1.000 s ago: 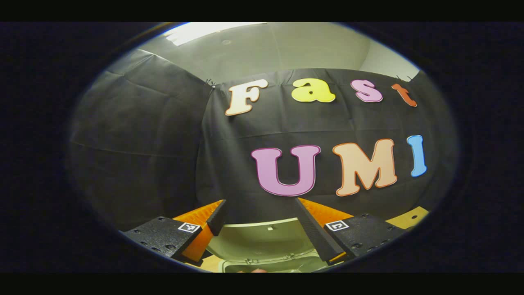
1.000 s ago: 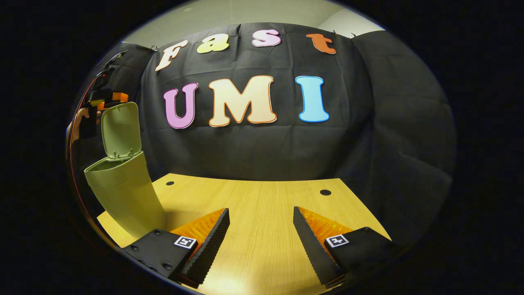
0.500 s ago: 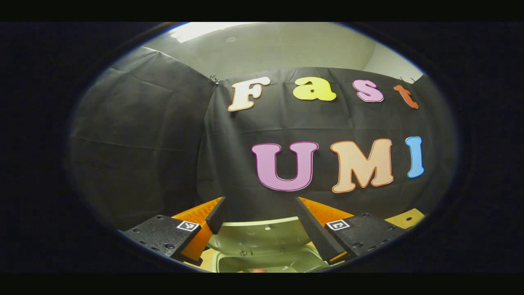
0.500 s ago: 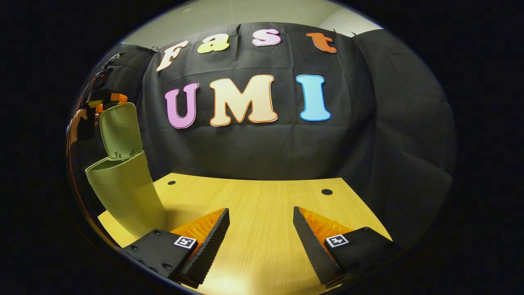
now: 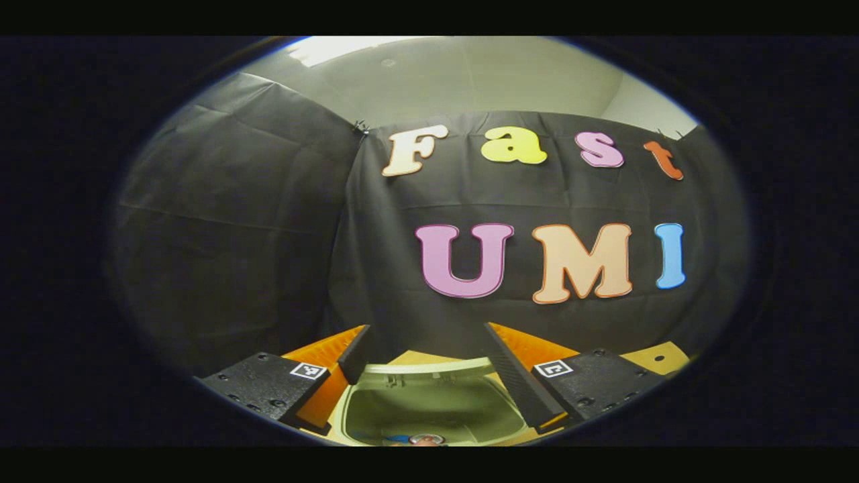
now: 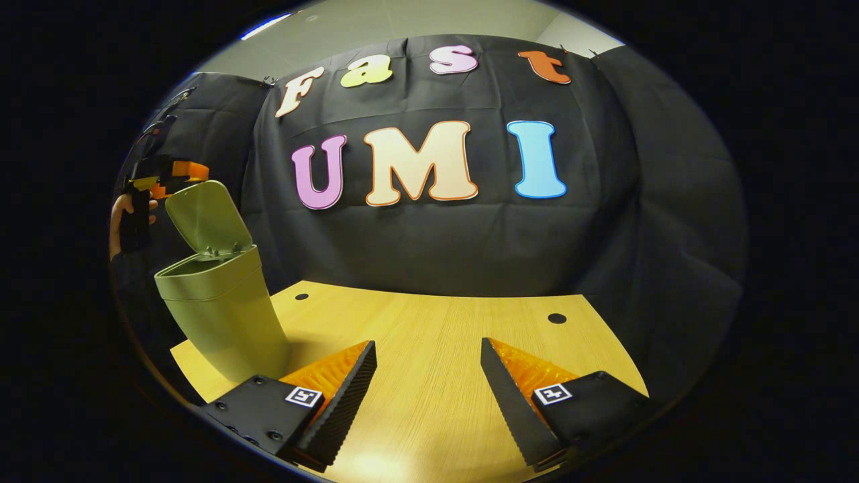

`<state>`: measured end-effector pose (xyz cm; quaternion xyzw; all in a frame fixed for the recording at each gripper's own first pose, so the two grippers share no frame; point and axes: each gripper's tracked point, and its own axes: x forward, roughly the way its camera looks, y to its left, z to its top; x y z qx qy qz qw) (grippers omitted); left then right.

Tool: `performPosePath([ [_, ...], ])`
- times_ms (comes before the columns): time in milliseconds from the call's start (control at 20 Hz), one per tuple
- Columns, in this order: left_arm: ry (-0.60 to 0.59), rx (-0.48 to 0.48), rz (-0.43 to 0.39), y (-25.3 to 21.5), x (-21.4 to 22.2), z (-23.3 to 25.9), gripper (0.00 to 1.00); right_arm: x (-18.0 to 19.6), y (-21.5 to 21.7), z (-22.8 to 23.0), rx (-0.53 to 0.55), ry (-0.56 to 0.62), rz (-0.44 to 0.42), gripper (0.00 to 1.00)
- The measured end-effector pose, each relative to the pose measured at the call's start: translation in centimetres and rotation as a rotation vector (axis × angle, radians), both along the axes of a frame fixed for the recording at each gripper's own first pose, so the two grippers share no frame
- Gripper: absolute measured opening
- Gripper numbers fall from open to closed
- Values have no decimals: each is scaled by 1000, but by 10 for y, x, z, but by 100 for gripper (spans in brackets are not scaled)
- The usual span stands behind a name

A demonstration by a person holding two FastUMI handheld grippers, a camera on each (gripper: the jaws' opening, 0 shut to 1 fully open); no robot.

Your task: Press the lid of the desktop garbage bin to open it, pick up the crumpled paper on the desktop and throw it into the bin, then pick up the pop can on the desktop and drop it into the bin, and finally close the garbage bin lid.

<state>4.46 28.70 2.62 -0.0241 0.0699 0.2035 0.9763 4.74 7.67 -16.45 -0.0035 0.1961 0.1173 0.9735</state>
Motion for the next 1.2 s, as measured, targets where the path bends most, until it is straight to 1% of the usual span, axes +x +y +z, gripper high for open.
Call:
performPosePath([
  [200, 45, -9, 6, -13, -17, -16, 96, 1, 0, 1, 10, -4, 26, 98],
  [250, 58, -17, 7, -16, -23, -22, 95, 2, 1, 1, 15, 0, 32, 98],
  [300, 67, -28, 7, -19, -26, -26, 97, 2, 2, 1, 20, 2, 36, 98],
  [500, 108, -56, 11, -29, -41, -48, 97, -1, 7, 0, 14, 1, 60, 99],
  [800, 164, -38, -13, -43, -52, -77, 98, -6, 12, -5, 2, 18, 89, 98],
  [850, 172, -39, -16, -45, -54, -82, 96, -7, 12, -5, 2, 19, 92, 98],
  [900, 178, -43, -20, -46, -56, -87, 98, -8, 12, -5, -1, 18, 94, 99],
  [1050, 208, -60, -19, -47, -60, -103, 98, -10, 12, -8, -13, 26, 99, 98],
  [1100, 216, -55, -18, -46, -62, -107, 96, -11, 13, -9, -13, 29, 100, 98],
  [1200, 225, -47, -23, -48, -64, -111, 99, -14, 14, -10, -17, 32, 104, 98],
])
